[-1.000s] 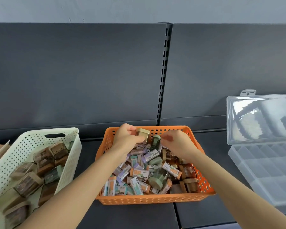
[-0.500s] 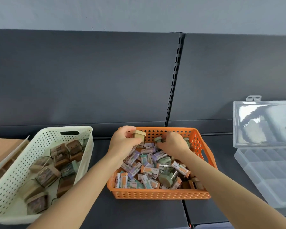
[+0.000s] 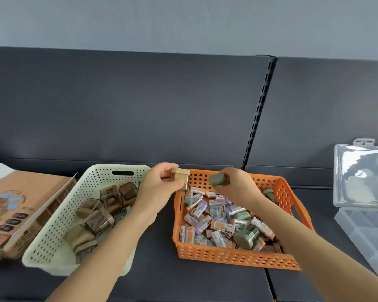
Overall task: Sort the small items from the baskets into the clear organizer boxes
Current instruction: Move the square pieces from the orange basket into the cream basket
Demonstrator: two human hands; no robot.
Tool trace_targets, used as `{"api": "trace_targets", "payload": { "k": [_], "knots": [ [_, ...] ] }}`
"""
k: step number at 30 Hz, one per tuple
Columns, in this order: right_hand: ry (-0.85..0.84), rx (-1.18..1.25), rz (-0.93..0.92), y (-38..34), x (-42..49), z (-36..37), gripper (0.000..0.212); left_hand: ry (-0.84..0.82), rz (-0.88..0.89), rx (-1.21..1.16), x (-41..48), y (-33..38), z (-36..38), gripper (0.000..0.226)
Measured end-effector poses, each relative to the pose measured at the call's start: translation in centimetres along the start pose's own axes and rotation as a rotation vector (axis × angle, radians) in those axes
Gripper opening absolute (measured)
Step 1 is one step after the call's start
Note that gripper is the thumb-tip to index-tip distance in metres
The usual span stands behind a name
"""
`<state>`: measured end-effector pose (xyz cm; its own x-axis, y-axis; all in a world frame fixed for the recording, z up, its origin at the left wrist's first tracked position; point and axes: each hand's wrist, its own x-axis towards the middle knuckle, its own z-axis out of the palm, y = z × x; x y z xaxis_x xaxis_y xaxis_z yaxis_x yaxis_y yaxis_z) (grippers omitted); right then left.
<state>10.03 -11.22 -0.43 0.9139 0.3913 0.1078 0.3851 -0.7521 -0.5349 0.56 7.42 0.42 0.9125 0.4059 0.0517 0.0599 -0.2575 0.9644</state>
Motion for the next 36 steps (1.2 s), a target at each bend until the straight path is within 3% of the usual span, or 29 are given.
{"api": "trace_targets", "payload": {
  "k": [4,9,14,17,25,30,36],
  "knots": [
    [-0.043,0.176,-0.148,-4.8,-0.8,0.5,0.021,0.105,0.049,0.071,-0.8,0.0,-3.9,0.040],
    [-0.112,0.213,-0.265,-9.9,-1.1,3.3,0.032,0.155,-0.015,0.164,-1.9,-1.6,-10.0,0.039],
    [-0.233,0.158,-0.410,-14.1,-0.7,7.0,0.034,0.097,-0.112,0.374,-2.7,-4.3,-14.2,0.043],
    [-0.319,0.005,-0.482,-15.9,-0.4,9.0,0.032,0.018,-0.142,0.474,-2.9,-5.5,-15.2,0.049],
    [-0.389,-0.201,-0.482,-15.8,-0.2,10.1,0.015,0.028,-0.150,0.510,-3.1,-5.6,-15.7,0.055],
    [-0.288,-0.078,-0.434,-12.6,-1.0,6.9,0.054,0.094,0.044,0.635,-3.0,-3.5,-13.1,0.051],
    [-0.222,-0.161,-0.260,-5.6,-2.2,1.7,0.049,-0.035,0.221,0.635,-2.6,-1.0,-6.9,0.043]
  ]
}}
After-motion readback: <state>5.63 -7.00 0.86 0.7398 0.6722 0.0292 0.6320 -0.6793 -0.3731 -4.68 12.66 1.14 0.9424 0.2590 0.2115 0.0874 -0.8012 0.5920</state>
